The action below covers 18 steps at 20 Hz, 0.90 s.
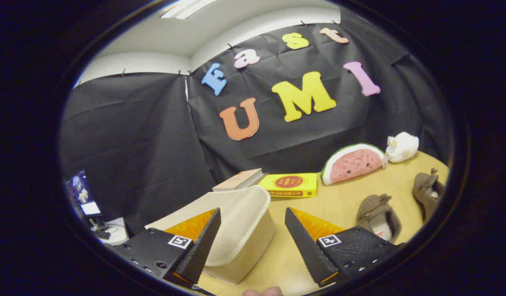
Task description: Open the storage box then place both shoes into the box .Put the left shoe in first, then the right shoe, with the right side of both shoes facing outward in a uniform manner.
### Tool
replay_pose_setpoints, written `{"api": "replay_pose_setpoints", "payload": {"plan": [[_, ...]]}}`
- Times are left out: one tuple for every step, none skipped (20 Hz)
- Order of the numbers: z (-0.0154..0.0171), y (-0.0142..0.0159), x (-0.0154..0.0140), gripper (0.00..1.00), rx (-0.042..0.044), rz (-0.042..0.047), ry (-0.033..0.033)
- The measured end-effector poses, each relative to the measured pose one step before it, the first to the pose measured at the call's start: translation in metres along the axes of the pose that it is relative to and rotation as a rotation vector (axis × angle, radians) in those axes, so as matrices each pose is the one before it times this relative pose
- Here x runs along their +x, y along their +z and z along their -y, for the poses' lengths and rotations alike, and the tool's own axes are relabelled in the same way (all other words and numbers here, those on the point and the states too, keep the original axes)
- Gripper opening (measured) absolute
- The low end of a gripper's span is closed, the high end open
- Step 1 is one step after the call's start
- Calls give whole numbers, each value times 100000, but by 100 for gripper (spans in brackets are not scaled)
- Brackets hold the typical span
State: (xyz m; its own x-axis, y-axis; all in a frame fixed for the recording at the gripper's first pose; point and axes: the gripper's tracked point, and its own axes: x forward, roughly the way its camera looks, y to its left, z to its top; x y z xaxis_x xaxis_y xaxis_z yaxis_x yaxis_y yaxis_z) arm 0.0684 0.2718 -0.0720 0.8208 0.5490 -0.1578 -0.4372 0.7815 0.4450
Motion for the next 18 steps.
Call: {"api": "replay_pose_setpoints", "payload": {"plan": [[-381,-630,507,95,3387,-2389,1688],[-142,-522,352,95,2978,-1951,1068],[-88,-384,405,95,2462,-1414,1035],[-241,-498,239,95,2794,-1594,1211],[-113,-466,352,95,2954,-1715,1342],[47,-388,312,95,2999,-859,794],[52,-331,115,95,3479,-1177,1388],[162,-496,273,95,4605,-1611,1682],[204,-476,297,95,5003,-1781,986],[5,-222,240,95,4360,-1815,1157],[-117,42,120,95,3417,-1066,1497],[-119,-177,180,95,3476,-1825,1372],[-218,-228,161,95,4547,-2336,2469],[-286,-413,188,95,5152,-2244,2184],[-305,-284,-17,95,4209,-2304,2400],[-405,79,-167,94,2592,-840,1320],[-173,276,251,91,460,586,-455],[-144,584,-632,75,-939,1451,-182]]}}
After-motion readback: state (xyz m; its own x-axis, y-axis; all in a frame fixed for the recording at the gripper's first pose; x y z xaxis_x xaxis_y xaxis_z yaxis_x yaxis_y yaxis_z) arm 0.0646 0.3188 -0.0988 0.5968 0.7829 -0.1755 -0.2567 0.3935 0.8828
